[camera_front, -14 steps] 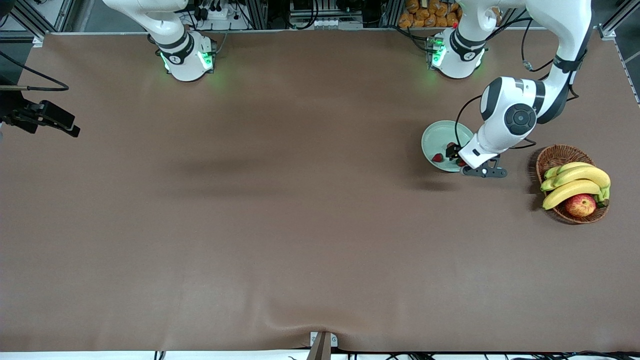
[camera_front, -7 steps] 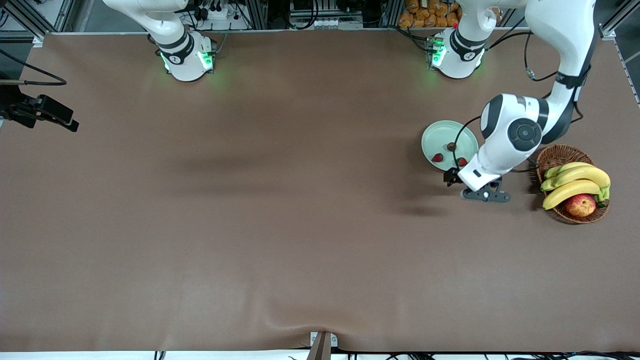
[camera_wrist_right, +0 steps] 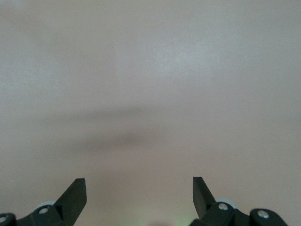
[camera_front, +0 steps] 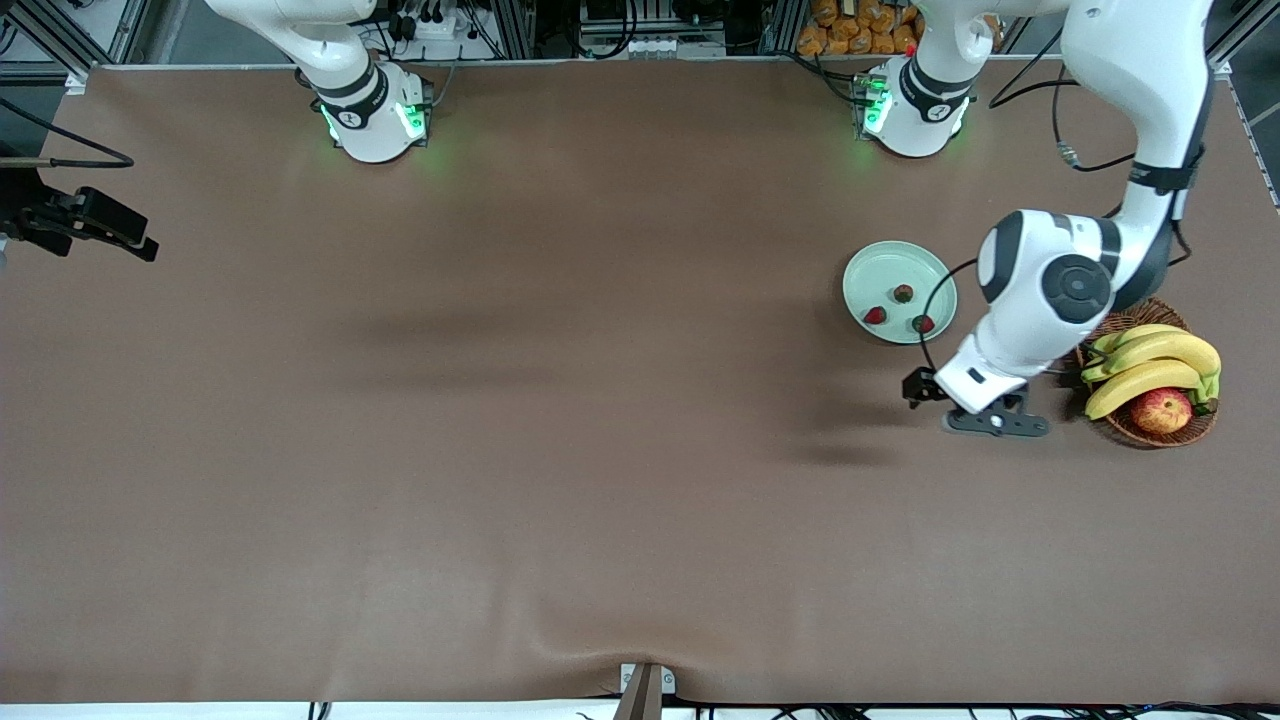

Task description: Collect all strawberries into plate

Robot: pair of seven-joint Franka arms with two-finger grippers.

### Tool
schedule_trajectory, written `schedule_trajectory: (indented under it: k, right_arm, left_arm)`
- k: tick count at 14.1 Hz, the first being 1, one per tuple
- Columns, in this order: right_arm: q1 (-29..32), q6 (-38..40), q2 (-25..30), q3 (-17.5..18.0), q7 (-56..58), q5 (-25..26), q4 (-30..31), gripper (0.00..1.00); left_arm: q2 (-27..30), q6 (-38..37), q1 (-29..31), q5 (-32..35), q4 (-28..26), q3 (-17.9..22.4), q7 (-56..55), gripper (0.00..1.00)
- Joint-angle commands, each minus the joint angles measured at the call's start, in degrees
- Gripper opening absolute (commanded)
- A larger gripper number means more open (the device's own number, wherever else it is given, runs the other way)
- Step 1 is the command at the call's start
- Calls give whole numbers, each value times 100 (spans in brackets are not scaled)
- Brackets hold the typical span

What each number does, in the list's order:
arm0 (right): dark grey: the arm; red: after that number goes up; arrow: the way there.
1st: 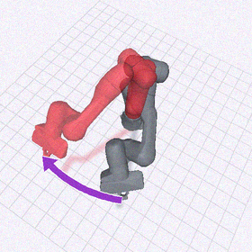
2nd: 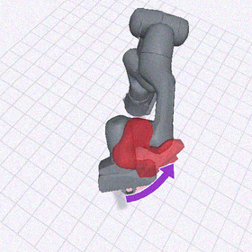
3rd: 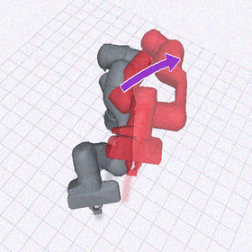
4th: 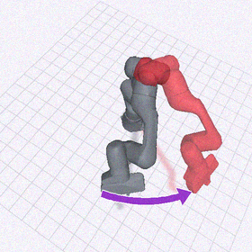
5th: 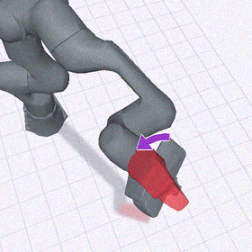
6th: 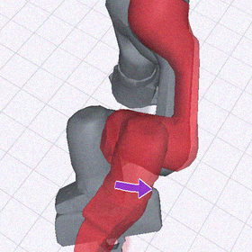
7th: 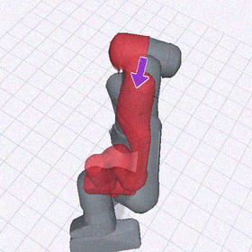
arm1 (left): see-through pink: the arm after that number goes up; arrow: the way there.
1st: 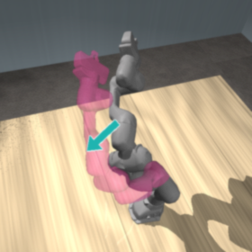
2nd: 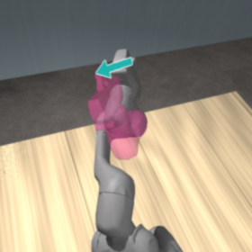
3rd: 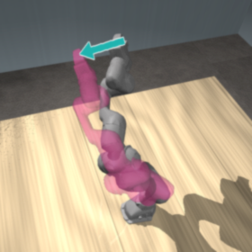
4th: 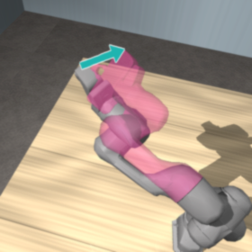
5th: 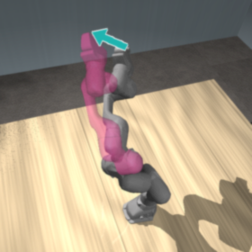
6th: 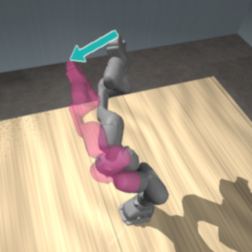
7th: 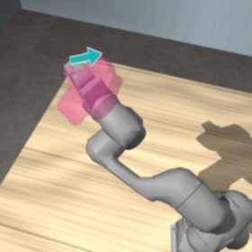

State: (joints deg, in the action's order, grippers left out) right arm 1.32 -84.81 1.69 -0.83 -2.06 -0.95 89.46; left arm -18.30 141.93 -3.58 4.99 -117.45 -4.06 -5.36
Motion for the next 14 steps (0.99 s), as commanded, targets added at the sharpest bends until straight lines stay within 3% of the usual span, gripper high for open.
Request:
schedule_trajectory:
  k: [1,5,10,14]
  right_arm:
    - [131,97,68,75,145,78,-34,100]
    - [289,97,68,127,136,60,-43,100]
    - [281,70,59,101,145,78,-69,100]
    - [255,53,42,101,127,86,-60,100]
  left_arm:
    - [-121,-52,94,116,371,-7,43,100]
    - [45,-322,217,125,660,37,131,100]
    - [274,-2316,270,116,1915,28,377,100]
    - [414,-2995,270,55,2507,-16,404,100]
